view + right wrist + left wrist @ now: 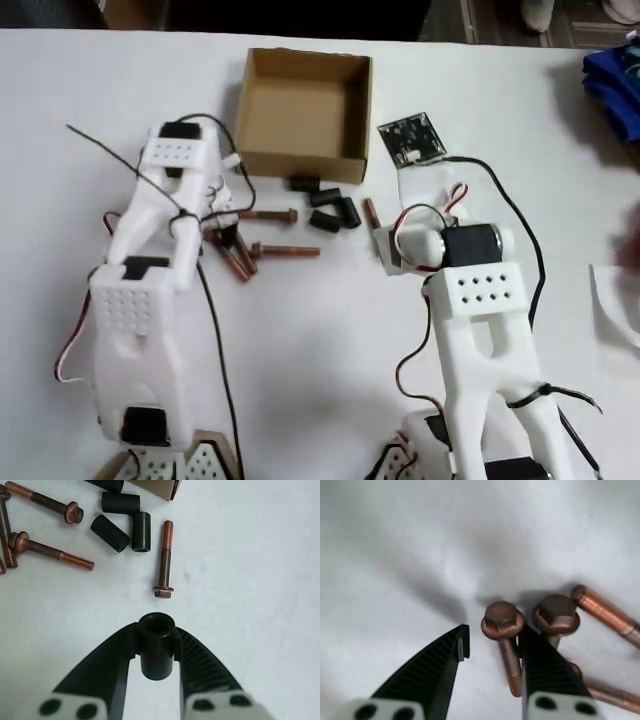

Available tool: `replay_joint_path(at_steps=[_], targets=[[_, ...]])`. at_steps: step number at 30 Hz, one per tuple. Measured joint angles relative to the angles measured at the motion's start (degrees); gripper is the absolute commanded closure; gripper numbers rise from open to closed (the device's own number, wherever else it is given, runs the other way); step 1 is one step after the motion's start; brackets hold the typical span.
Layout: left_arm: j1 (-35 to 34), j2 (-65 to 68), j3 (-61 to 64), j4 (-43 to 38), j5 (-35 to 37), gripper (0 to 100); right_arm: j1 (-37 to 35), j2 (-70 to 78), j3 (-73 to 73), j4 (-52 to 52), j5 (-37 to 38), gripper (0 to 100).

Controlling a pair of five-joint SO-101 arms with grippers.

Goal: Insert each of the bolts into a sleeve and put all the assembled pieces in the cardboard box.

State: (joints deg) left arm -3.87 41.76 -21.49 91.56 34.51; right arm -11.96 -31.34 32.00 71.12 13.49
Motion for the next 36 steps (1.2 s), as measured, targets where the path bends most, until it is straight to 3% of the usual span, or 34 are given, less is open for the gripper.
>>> replay_joint_path(at_steps=[3,8,14,19,27,36], targets=[[0.1,1.5,-0.3,0.0,0.9,82,0.0,0.0,0.0,0.0,0.0,97.8],[0.5,2.2,-1.1,-0.4,0.6,98,0.0,0.0,0.0,0.0,0.0,97.8],[2.1,3.3,-4.1,0.9,-4.7,97,0.0,0.0,0.0,0.0,0.0,97.8],[2.1,3.8,-7.8,4.3,-13.2,97,0.0,0.0,0.0,0.0,0.0,97.8],[2.3,2.7,-16.6,9.2,-15.9,97,0.0,0.0,0.0,0.0,0.0,97.8],[9.1,-20.0,-6.2,9.5,-15.9,97,0.0,-0.1,3.3,0.0,0.0,97.8]])
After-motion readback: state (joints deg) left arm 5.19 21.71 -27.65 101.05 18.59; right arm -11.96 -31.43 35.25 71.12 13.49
